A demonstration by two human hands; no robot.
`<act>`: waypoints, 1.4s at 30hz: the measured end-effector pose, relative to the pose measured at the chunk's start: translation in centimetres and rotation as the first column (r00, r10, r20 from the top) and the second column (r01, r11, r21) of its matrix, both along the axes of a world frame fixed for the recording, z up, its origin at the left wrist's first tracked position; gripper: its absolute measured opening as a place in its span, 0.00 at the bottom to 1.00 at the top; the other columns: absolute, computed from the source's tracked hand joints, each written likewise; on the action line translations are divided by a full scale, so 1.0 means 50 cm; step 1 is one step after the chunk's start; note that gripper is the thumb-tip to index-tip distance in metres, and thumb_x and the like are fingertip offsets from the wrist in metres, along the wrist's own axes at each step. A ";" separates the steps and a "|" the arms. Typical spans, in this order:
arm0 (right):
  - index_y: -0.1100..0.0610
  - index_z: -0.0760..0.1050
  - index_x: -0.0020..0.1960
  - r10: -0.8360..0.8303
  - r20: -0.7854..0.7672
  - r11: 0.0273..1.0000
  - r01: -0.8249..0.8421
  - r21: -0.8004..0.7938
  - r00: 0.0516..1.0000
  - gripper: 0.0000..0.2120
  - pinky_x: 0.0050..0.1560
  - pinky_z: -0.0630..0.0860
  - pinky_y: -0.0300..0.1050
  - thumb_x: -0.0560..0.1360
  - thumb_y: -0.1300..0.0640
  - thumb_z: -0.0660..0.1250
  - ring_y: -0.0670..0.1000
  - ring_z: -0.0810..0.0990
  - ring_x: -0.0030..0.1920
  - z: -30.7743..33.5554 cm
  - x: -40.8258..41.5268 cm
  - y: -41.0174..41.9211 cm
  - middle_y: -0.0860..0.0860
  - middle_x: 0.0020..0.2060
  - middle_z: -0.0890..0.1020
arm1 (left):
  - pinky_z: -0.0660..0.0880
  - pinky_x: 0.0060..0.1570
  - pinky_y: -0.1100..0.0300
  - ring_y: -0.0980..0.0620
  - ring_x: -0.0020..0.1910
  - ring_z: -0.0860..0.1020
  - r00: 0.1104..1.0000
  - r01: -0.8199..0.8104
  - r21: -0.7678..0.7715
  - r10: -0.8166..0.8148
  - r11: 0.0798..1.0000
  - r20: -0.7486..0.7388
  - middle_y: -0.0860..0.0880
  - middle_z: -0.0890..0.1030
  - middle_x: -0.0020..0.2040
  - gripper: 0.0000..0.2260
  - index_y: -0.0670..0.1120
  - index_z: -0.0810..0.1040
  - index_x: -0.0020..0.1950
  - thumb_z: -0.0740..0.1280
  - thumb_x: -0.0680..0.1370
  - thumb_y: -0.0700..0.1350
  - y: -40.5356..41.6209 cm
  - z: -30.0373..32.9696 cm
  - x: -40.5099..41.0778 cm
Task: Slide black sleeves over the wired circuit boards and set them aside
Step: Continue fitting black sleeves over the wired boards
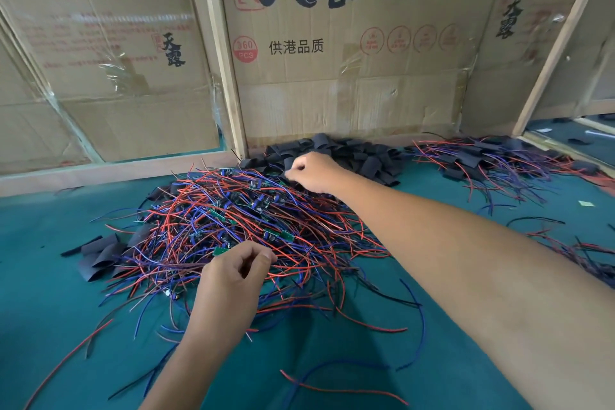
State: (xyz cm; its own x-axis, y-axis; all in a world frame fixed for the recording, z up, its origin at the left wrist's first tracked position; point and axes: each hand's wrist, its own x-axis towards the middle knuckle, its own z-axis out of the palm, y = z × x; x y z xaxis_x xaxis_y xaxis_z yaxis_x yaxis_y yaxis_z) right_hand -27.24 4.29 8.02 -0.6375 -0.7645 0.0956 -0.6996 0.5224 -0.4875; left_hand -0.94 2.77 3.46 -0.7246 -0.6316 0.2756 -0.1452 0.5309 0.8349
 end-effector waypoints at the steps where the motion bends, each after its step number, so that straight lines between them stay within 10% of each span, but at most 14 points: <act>1: 0.57 0.81 0.48 0.037 0.013 0.996 -0.038 0.077 0.999 0.16 0.40 0.68 0.42 0.82 0.47 0.62 0.53 0.75 0.45 -0.001 0.008 -0.009 0.50 0.42 0.79 | 0.57 0.24 0.62 0.57 0.20 0.59 1.000 -0.001 -0.001 0.001 1.000 0.004 0.54 0.65 0.21 0.11 0.51 0.81 0.40 0.64 0.81 0.45 -0.001 0.000 0.001; 3: 0.55 0.80 0.43 0.056 -0.003 0.985 -0.055 0.166 0.998 0.18 0.34 0.63 0.40 0.83 0.46 0.60 0.53 0.73 0.41 -0.014 0.020 -0.023 0.51 0.38 0.75 | 0.58 0.24 0.60 0.57 0.20 0.59 1.000 -0.008 -0.004 0.008 1.000 0.001 0.54 0.65 0.21 0.11 0.51 0.81 0.40 0.64 0.81 0.46 -0.003 0.002 0.001; 7: 0.57 0.76 0.38 0.006 -0.017 0.998 -0.005 0.061 1.000 0.18 0.53 0.71 0.46 0.83 0.50 0.60 0.59 0.76 0.57 -0.027 0.024 -0.016 0.61 0.55 0.74 | 0.56 0.23 0.63 0.57 0.20 0.59 1.000 -0.014 -0.015 0.014 1.000 0.008 0.54 0.66 0.21 0.11 0.51 0.81 0.40 0.64 0.81 0.46 -0.003 0.007 0.002; 12: 0.61 0.68 0.33 -0.091 0.047 0.980 0.098 -0.175 0.995 0.17 0.36 0.60 0.46 0.79 0.57 0.63 0.53 0.65 0.31 -0.006 0.035 0.042 0.59 0.30 0.69 | 0.60 0.27 0.59 0.56 0.20 0.61 0.999 -0.008 -0.034 0.009 0.999 0.031 0.54 0.66 0.21 0.11 0.52 0.81 0.40 0.65 0.81 0.46 0.000 0.005 0.002; 17: 0.64 0.81 0.44 -0.126 0.033 0.904 0.128 -0.407 0.992 0.16 0.45 0.70 0.50 0.78 0.52 0.64 0.61 0.78 0.43 0.022 0.114 0.149 0.65 0.45 0.81 | 0.65 0.28 0.66 0.56 0.26 0.68 0.999 -0.016 -0.065 0.013 0.998 -0.049 0.56 0.75 0.29 0.04 0.55 0.79 0.46 0.69 0.79 0.45 -0.001 0.004 0.001; 21: 0.44 0.83 0.39 0.035 0.152 0.914 0.030 -0.404 0.988 0.16 0.40 0.75 0.51 0.72 0.38 0.60 0.56 0.81 0.34 0.003 0.247 0.264 0.55 0.37 0.82 | 0.69 0.37 0.60 0.57 0.35 0.74 0.988 0.142 -0.233 -0.123 0.962 0.093 0.58 0.76 0.41 0.29 0.61 0.62 0.69 0.73 0.73 0.56 0.027 0.001 0.003; 24: 0.49 0.83 0.37 0.206 0.298 0.884 -0.046 -0.466 0.932 0.15 0.42 0.76 0.47 0.75 0.43 0.65 0.50 0.81 0.36 -0.023 0.299 0.305 0.50 0.38 0.82 | 0.67 0.37 0.56 0.51 0.40 0.77 0.976 0.205 -0.461 -0.144 0.863 0.163 0.60 0.76 0.40 0.15 0.58 0.67 0.57 0.70 0.76 0.54 0.056 -0.004 0.003; 27: 0.56 0.82 0.48 0.449 0.460 0.788 -0.096 -0.609 0.766 0.04 0.48 0.78 0.43 0.75 0.57 0.71 0.49 0.81 0.43 -0.044 0.297 0.322 0.52 0.42 0.82 | 0.70 0.38 0.47 0.40 0.40 0.76 0.971 0.210 -0.340 -0.154 0.917 0.183 0.50 0.77 0.37 0.06 0.51 0.68 0.47 0.65 0.79 0.47 0.076 -0.008 -0.004; 29: 0.52 0.78 0.60 0.479 0.498 0.762 -0.061 -0.645 0.723 0.17 0.52 0.77 0.44 0.72 0.56 0.75 0.50 0.79 0.46 -0.059 0.294 0.317 0.54 0.46 0.81 | 0.69 0.38 0.46 0.39 0.38 0.75 0.971 0.181 -0.288 -0.125 0.940 0.202 0.48 0.76 0.35 0.08 0.54 0.65 0.45 0.61 0.82 0.49 0.088 -0.006 -0.008; 34: 0.46 0.80 0.56 0.302 0.440 0.841 -0.020 -0.540 0.846 0.18 0.49 0.74 0.39 0.69 0.42 0.75 0.44 0.79 0.44 -0.098 0.302 0.298 0.43 0.43 0.82 | 0.73 0.40 0.47 0.40 0.43 0.78 0.947 0.223 -0.288 -0.137 0.931 0.290 0.46 0.81 0.43 0.09 0.52 0.71 0.62 0.58 0.82 0.47 0.102 -0.019 -0.014; 42: 0.59 0.79 0.52 0.387 0.663 0.659 0.311 -0.685 0.641 0.14 0.40 0.80 0.43 0.73 0.51 0.73 0.50 0.81 0.43 -0.104 0.293 0.293 0.55 0.44 0.81 | 0.68 0.36 0.59 0.60 0.35 0.74 0.934 0.228 -0.392 -0.086 0.892 0.347 0.56 0.76 0.38 0.14 0.62 0.69 0.58 0.67 0.75 0.60 -0.025 0.005 0.019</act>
State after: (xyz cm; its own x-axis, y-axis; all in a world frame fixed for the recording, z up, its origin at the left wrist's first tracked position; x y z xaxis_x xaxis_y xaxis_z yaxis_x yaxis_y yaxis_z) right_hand -12.58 18.95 2.80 -0.7138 -0.6882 0.1298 0.0562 -0.2410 -0.9689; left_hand 0.01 1.51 3.71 -0.8965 -0.3784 0.2305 -0.2453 0.8571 0.4530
